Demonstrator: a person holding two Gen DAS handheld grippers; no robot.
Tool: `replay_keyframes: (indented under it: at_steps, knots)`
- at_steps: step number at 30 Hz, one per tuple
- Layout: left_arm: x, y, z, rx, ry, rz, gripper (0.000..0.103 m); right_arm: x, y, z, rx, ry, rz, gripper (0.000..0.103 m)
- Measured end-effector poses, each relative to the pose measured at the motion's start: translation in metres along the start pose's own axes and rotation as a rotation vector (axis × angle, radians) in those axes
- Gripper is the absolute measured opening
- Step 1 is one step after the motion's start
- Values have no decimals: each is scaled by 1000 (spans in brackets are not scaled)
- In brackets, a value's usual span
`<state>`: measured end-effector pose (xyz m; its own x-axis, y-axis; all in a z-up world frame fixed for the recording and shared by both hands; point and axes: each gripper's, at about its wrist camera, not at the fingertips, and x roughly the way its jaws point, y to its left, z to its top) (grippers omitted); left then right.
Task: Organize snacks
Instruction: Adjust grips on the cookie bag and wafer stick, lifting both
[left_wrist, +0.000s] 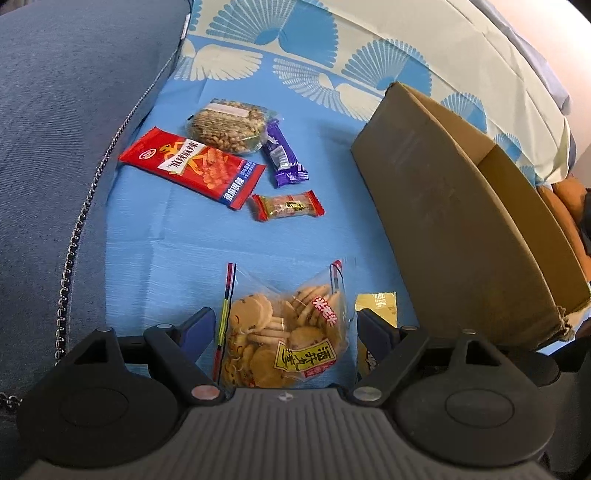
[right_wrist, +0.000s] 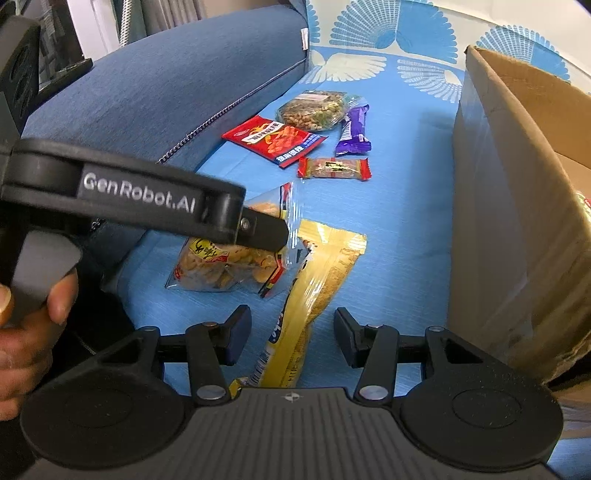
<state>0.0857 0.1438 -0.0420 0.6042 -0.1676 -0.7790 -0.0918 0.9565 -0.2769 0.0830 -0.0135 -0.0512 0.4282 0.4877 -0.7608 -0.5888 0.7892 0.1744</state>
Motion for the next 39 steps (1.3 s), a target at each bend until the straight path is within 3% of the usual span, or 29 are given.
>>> replay_keyframes:
  at_steps: [9,15,20,26,39]
  knots:
    - [6,-3,0,17,19,3,87,2,-2,1,6,0,-33,50]
    - [8,-7,-1,44,12,17,84,4,1,0,-22,-6,-64,18]
    - [3,-12,-3,68,-31,38,71,-1,1,2,-38,-44,-80,17]
    - [-11,-10,-3,46,-117,90,70,-3,1,2,-36,-63,-79,17]
    - [0,-7,-2,33,-49,108,76,4,1,0,-31,-6,-70,21]
